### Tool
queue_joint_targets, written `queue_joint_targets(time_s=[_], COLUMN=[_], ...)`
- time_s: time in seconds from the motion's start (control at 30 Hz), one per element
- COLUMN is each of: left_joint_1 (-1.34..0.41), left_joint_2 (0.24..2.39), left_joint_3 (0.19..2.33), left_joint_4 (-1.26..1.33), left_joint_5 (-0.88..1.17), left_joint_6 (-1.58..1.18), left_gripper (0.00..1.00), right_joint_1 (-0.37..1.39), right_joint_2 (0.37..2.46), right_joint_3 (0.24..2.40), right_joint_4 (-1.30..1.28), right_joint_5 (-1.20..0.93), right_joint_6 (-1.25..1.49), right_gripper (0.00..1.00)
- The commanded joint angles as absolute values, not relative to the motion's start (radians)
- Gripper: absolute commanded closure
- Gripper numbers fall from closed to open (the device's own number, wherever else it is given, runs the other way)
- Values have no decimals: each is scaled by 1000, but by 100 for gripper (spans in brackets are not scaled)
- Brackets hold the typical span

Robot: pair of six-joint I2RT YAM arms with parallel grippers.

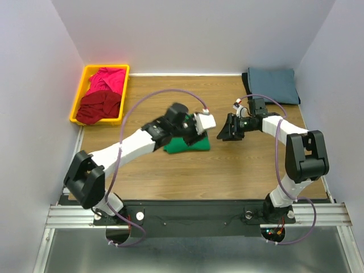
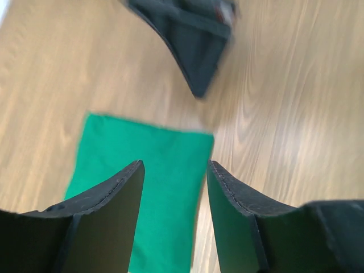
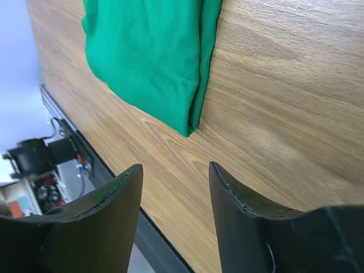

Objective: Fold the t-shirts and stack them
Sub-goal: Neatly place the folded tshirt to the corner

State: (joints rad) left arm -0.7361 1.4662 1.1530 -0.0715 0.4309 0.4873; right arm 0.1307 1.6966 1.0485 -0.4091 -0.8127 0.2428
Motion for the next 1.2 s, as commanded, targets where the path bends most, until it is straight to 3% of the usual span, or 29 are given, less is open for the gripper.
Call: queue_joint_targets(time_s=[0.0, 0.2, 0.33, 0.4, 0.63, 0.77, 0.8, 0.93, 1.17], left_joint_1=[-839, -952, -976, -976, -974, -968, -963, -936, -888], left_joint_2=[1531, 1650, 1707, 1741, 1833, 1874, 1875, 1864, 1810], left_joint_3=[1078, 1052, 1063, 1074, 1092, 1095, 1100, 1143, 1203], left_joint_4=[-84, -6, 35, 43, 90, 121, 123, 106, 35], left_joint_5=[146, -24, -40, -37, -37, -37, -31, 26, 166], left_joint_6=[687, 799, 821, 834, 884, 893, 891, 847, 785], left_gripper=[41, 40, 40, 40, 42, 56, 69, 98, 100], right_joint_1=[121, 120, 117, 118, 117, 118, 118, 118, 126], right_joint_2=[1704, 1749, 1769, 1784, 1828, 1847, 1848, 1853, 1859], right_joint_3=[1069, 1069, 1069, 1069, 1052, 1025, 1016, 976, 907], right_joint_4=[-354, -353, -350, -345, -299, -247, -226, -77, 222], right_joint_5=[-805, -816, -827, -828, -856, -862, -865, -851, -827], right_joint_6=[328, 368, 379, 390, 452, 512, 552, 667, 900], right_gripper=[41, 29, 28, 21, 20, 20, 19, 19, 15])
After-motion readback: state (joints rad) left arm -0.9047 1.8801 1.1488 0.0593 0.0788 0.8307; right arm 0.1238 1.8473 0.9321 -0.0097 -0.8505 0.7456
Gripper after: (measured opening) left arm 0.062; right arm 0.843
